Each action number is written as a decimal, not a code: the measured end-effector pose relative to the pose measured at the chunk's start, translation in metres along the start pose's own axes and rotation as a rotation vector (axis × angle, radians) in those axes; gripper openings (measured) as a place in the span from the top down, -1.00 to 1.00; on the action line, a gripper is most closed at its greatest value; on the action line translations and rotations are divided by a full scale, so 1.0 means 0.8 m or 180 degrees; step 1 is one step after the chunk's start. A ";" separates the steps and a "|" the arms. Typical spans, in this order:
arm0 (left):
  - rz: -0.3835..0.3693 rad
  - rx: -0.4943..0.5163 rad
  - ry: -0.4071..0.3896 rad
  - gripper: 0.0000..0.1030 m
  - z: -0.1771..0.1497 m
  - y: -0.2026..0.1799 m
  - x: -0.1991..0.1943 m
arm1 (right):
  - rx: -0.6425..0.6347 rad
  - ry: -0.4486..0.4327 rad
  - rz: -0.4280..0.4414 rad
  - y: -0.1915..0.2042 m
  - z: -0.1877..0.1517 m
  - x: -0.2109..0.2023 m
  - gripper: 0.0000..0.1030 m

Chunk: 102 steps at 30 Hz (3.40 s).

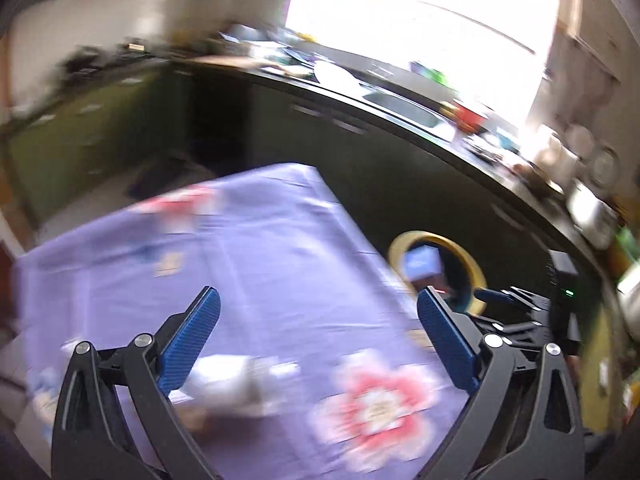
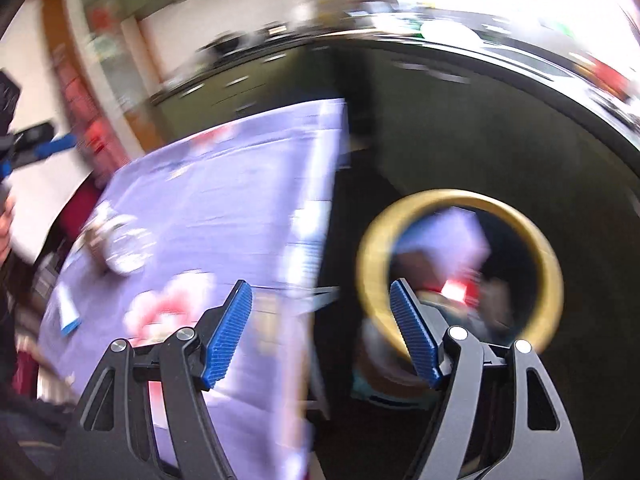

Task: Collect trash
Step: 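Grasp the clear water bottle with white label using the right gripper, then carry the water bottle over the bin and open the right gripper, then grasp the brown plastic tray with the left gripper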

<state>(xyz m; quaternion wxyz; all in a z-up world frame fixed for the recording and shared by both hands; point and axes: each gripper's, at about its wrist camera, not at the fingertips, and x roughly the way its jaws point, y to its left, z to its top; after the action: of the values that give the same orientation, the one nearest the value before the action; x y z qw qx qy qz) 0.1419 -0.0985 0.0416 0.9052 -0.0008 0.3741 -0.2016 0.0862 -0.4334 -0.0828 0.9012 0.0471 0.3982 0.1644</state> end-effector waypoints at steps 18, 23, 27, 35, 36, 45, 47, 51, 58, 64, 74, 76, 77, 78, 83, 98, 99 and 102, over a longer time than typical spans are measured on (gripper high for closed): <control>0.0503 -0.0879 -0.0262 -0.86 -0.110 0.201 -0.108 | -0.2528 0.1009 0.0896 0.324 0.084 0.186 -0.43; 0.0536 -0.1009 -0.0322 -0.86 -0.120 0.217 -0.118 | -0.2845 0.1370 0.0828 0.338 0.085 0.231 -0.43; 0.0541 -0.1037 -0.0311 -0.86 -0.128 0.221 -0.117 | -0.2942 0.1502 0.0862 0.345 0.080 0.252 -0.43; 0.0503 -0.1056 -0.0252 -0.86 -0.133 0.226 -0.109 | -0.3042 0.1620 0.0931 0.358 0.072 0.276 -0.43; 0.0496 -0.1046 -0.0249 -0.86 -0.133 0.225 -0.108 | -0.3044 0.1609 0.0935 0.358 0.071 0.273 -0.43; 0.0481 -0.0970 -0.0257 -0.86 -0.130 0.215 -0.108 | -0.2833 0.1626 0.0890 0.344 0.074 0.268 -0.25; 0.0486 -0.0978 -0.0272 -0.86 -0.129 0.216 -0.110 | -0.2748 0.1610 0.0843 0.332 0.077 0.265 -0.25; 0.0493 -0.0981 -0.0262 -0.86 -0.128 0.215 -0.108 | -0.2454 0.1471 0.0773 0.300 0.083 0.248 -0.25; 0.0405 -0.0884 -0.0206 -0.86 -0.123 0.199 -0.094 | -0.1827 0.1098 0.0774 0.235 0.084 0.191 -0.25; 0.0326 -0.0777 -0.0180 -0.86 -0.117 0.181 -0.085 | -0.1161 0.0730 0.0502 0.161 0.090 0.130 -0.25; 0.0236 -0.0629 -0.0078 -0.86 -0.108 0.156 -0.064 | 0.0726 0.0664 -0.0802 -0.105 0.064 0.077 -0.26; 0.0217 -0.0585 -0.0046 -0.86 -0.106 0.149 -0.058 | 0.0976 0.0665 -0.0944 -0.145 0.051 0.074 -0.26; 0.0213 -0.0569 -0.0033 -0.86 -0.105 0.146 -0.056 | 0.1072 0.0676 -0.0977 -0.158 0.045 0.077 -0.26; 0.0209 -0.0541 -0.0013 -0.86 -0.103 0.141 -0.053 | 0.1140 0.0685 -0.1012 -0.168 0.040 0.080 -0.26; 0.0183 -0.0407 0.0107 -0.86 -0.098 0.120 -0.035 | 0.1386 0.0675 -0.1194 -0.205 0.018 0.092 -0.28; 0.0183 -0.0090 0.0420 -0.86 -0.098 0.075 0.017 | 0.1310 0.0100 -0.1150 -0.169 0.004 0.023 -0.52; 0.0209 -0.0087 0.0454 -0.86 -0.100 0.077 0.020 | 0.1278 0.0073 -0.1081 -0.159 0.002 0.018 -0.52; 0.0262 -0.0031 0.0581 -0.86 -0.108 0.083 0.033 | 0.1159 0.0009 -0.0860 -0.118 0.008 0.018 -0.52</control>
<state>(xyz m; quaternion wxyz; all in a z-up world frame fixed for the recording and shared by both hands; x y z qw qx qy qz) 0.1243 -0.0340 -0.0483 0.8749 0.0286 0.4557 -0.1616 0.1246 -0.5170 -0.1086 0.8911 0.1550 0.4253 -0.0324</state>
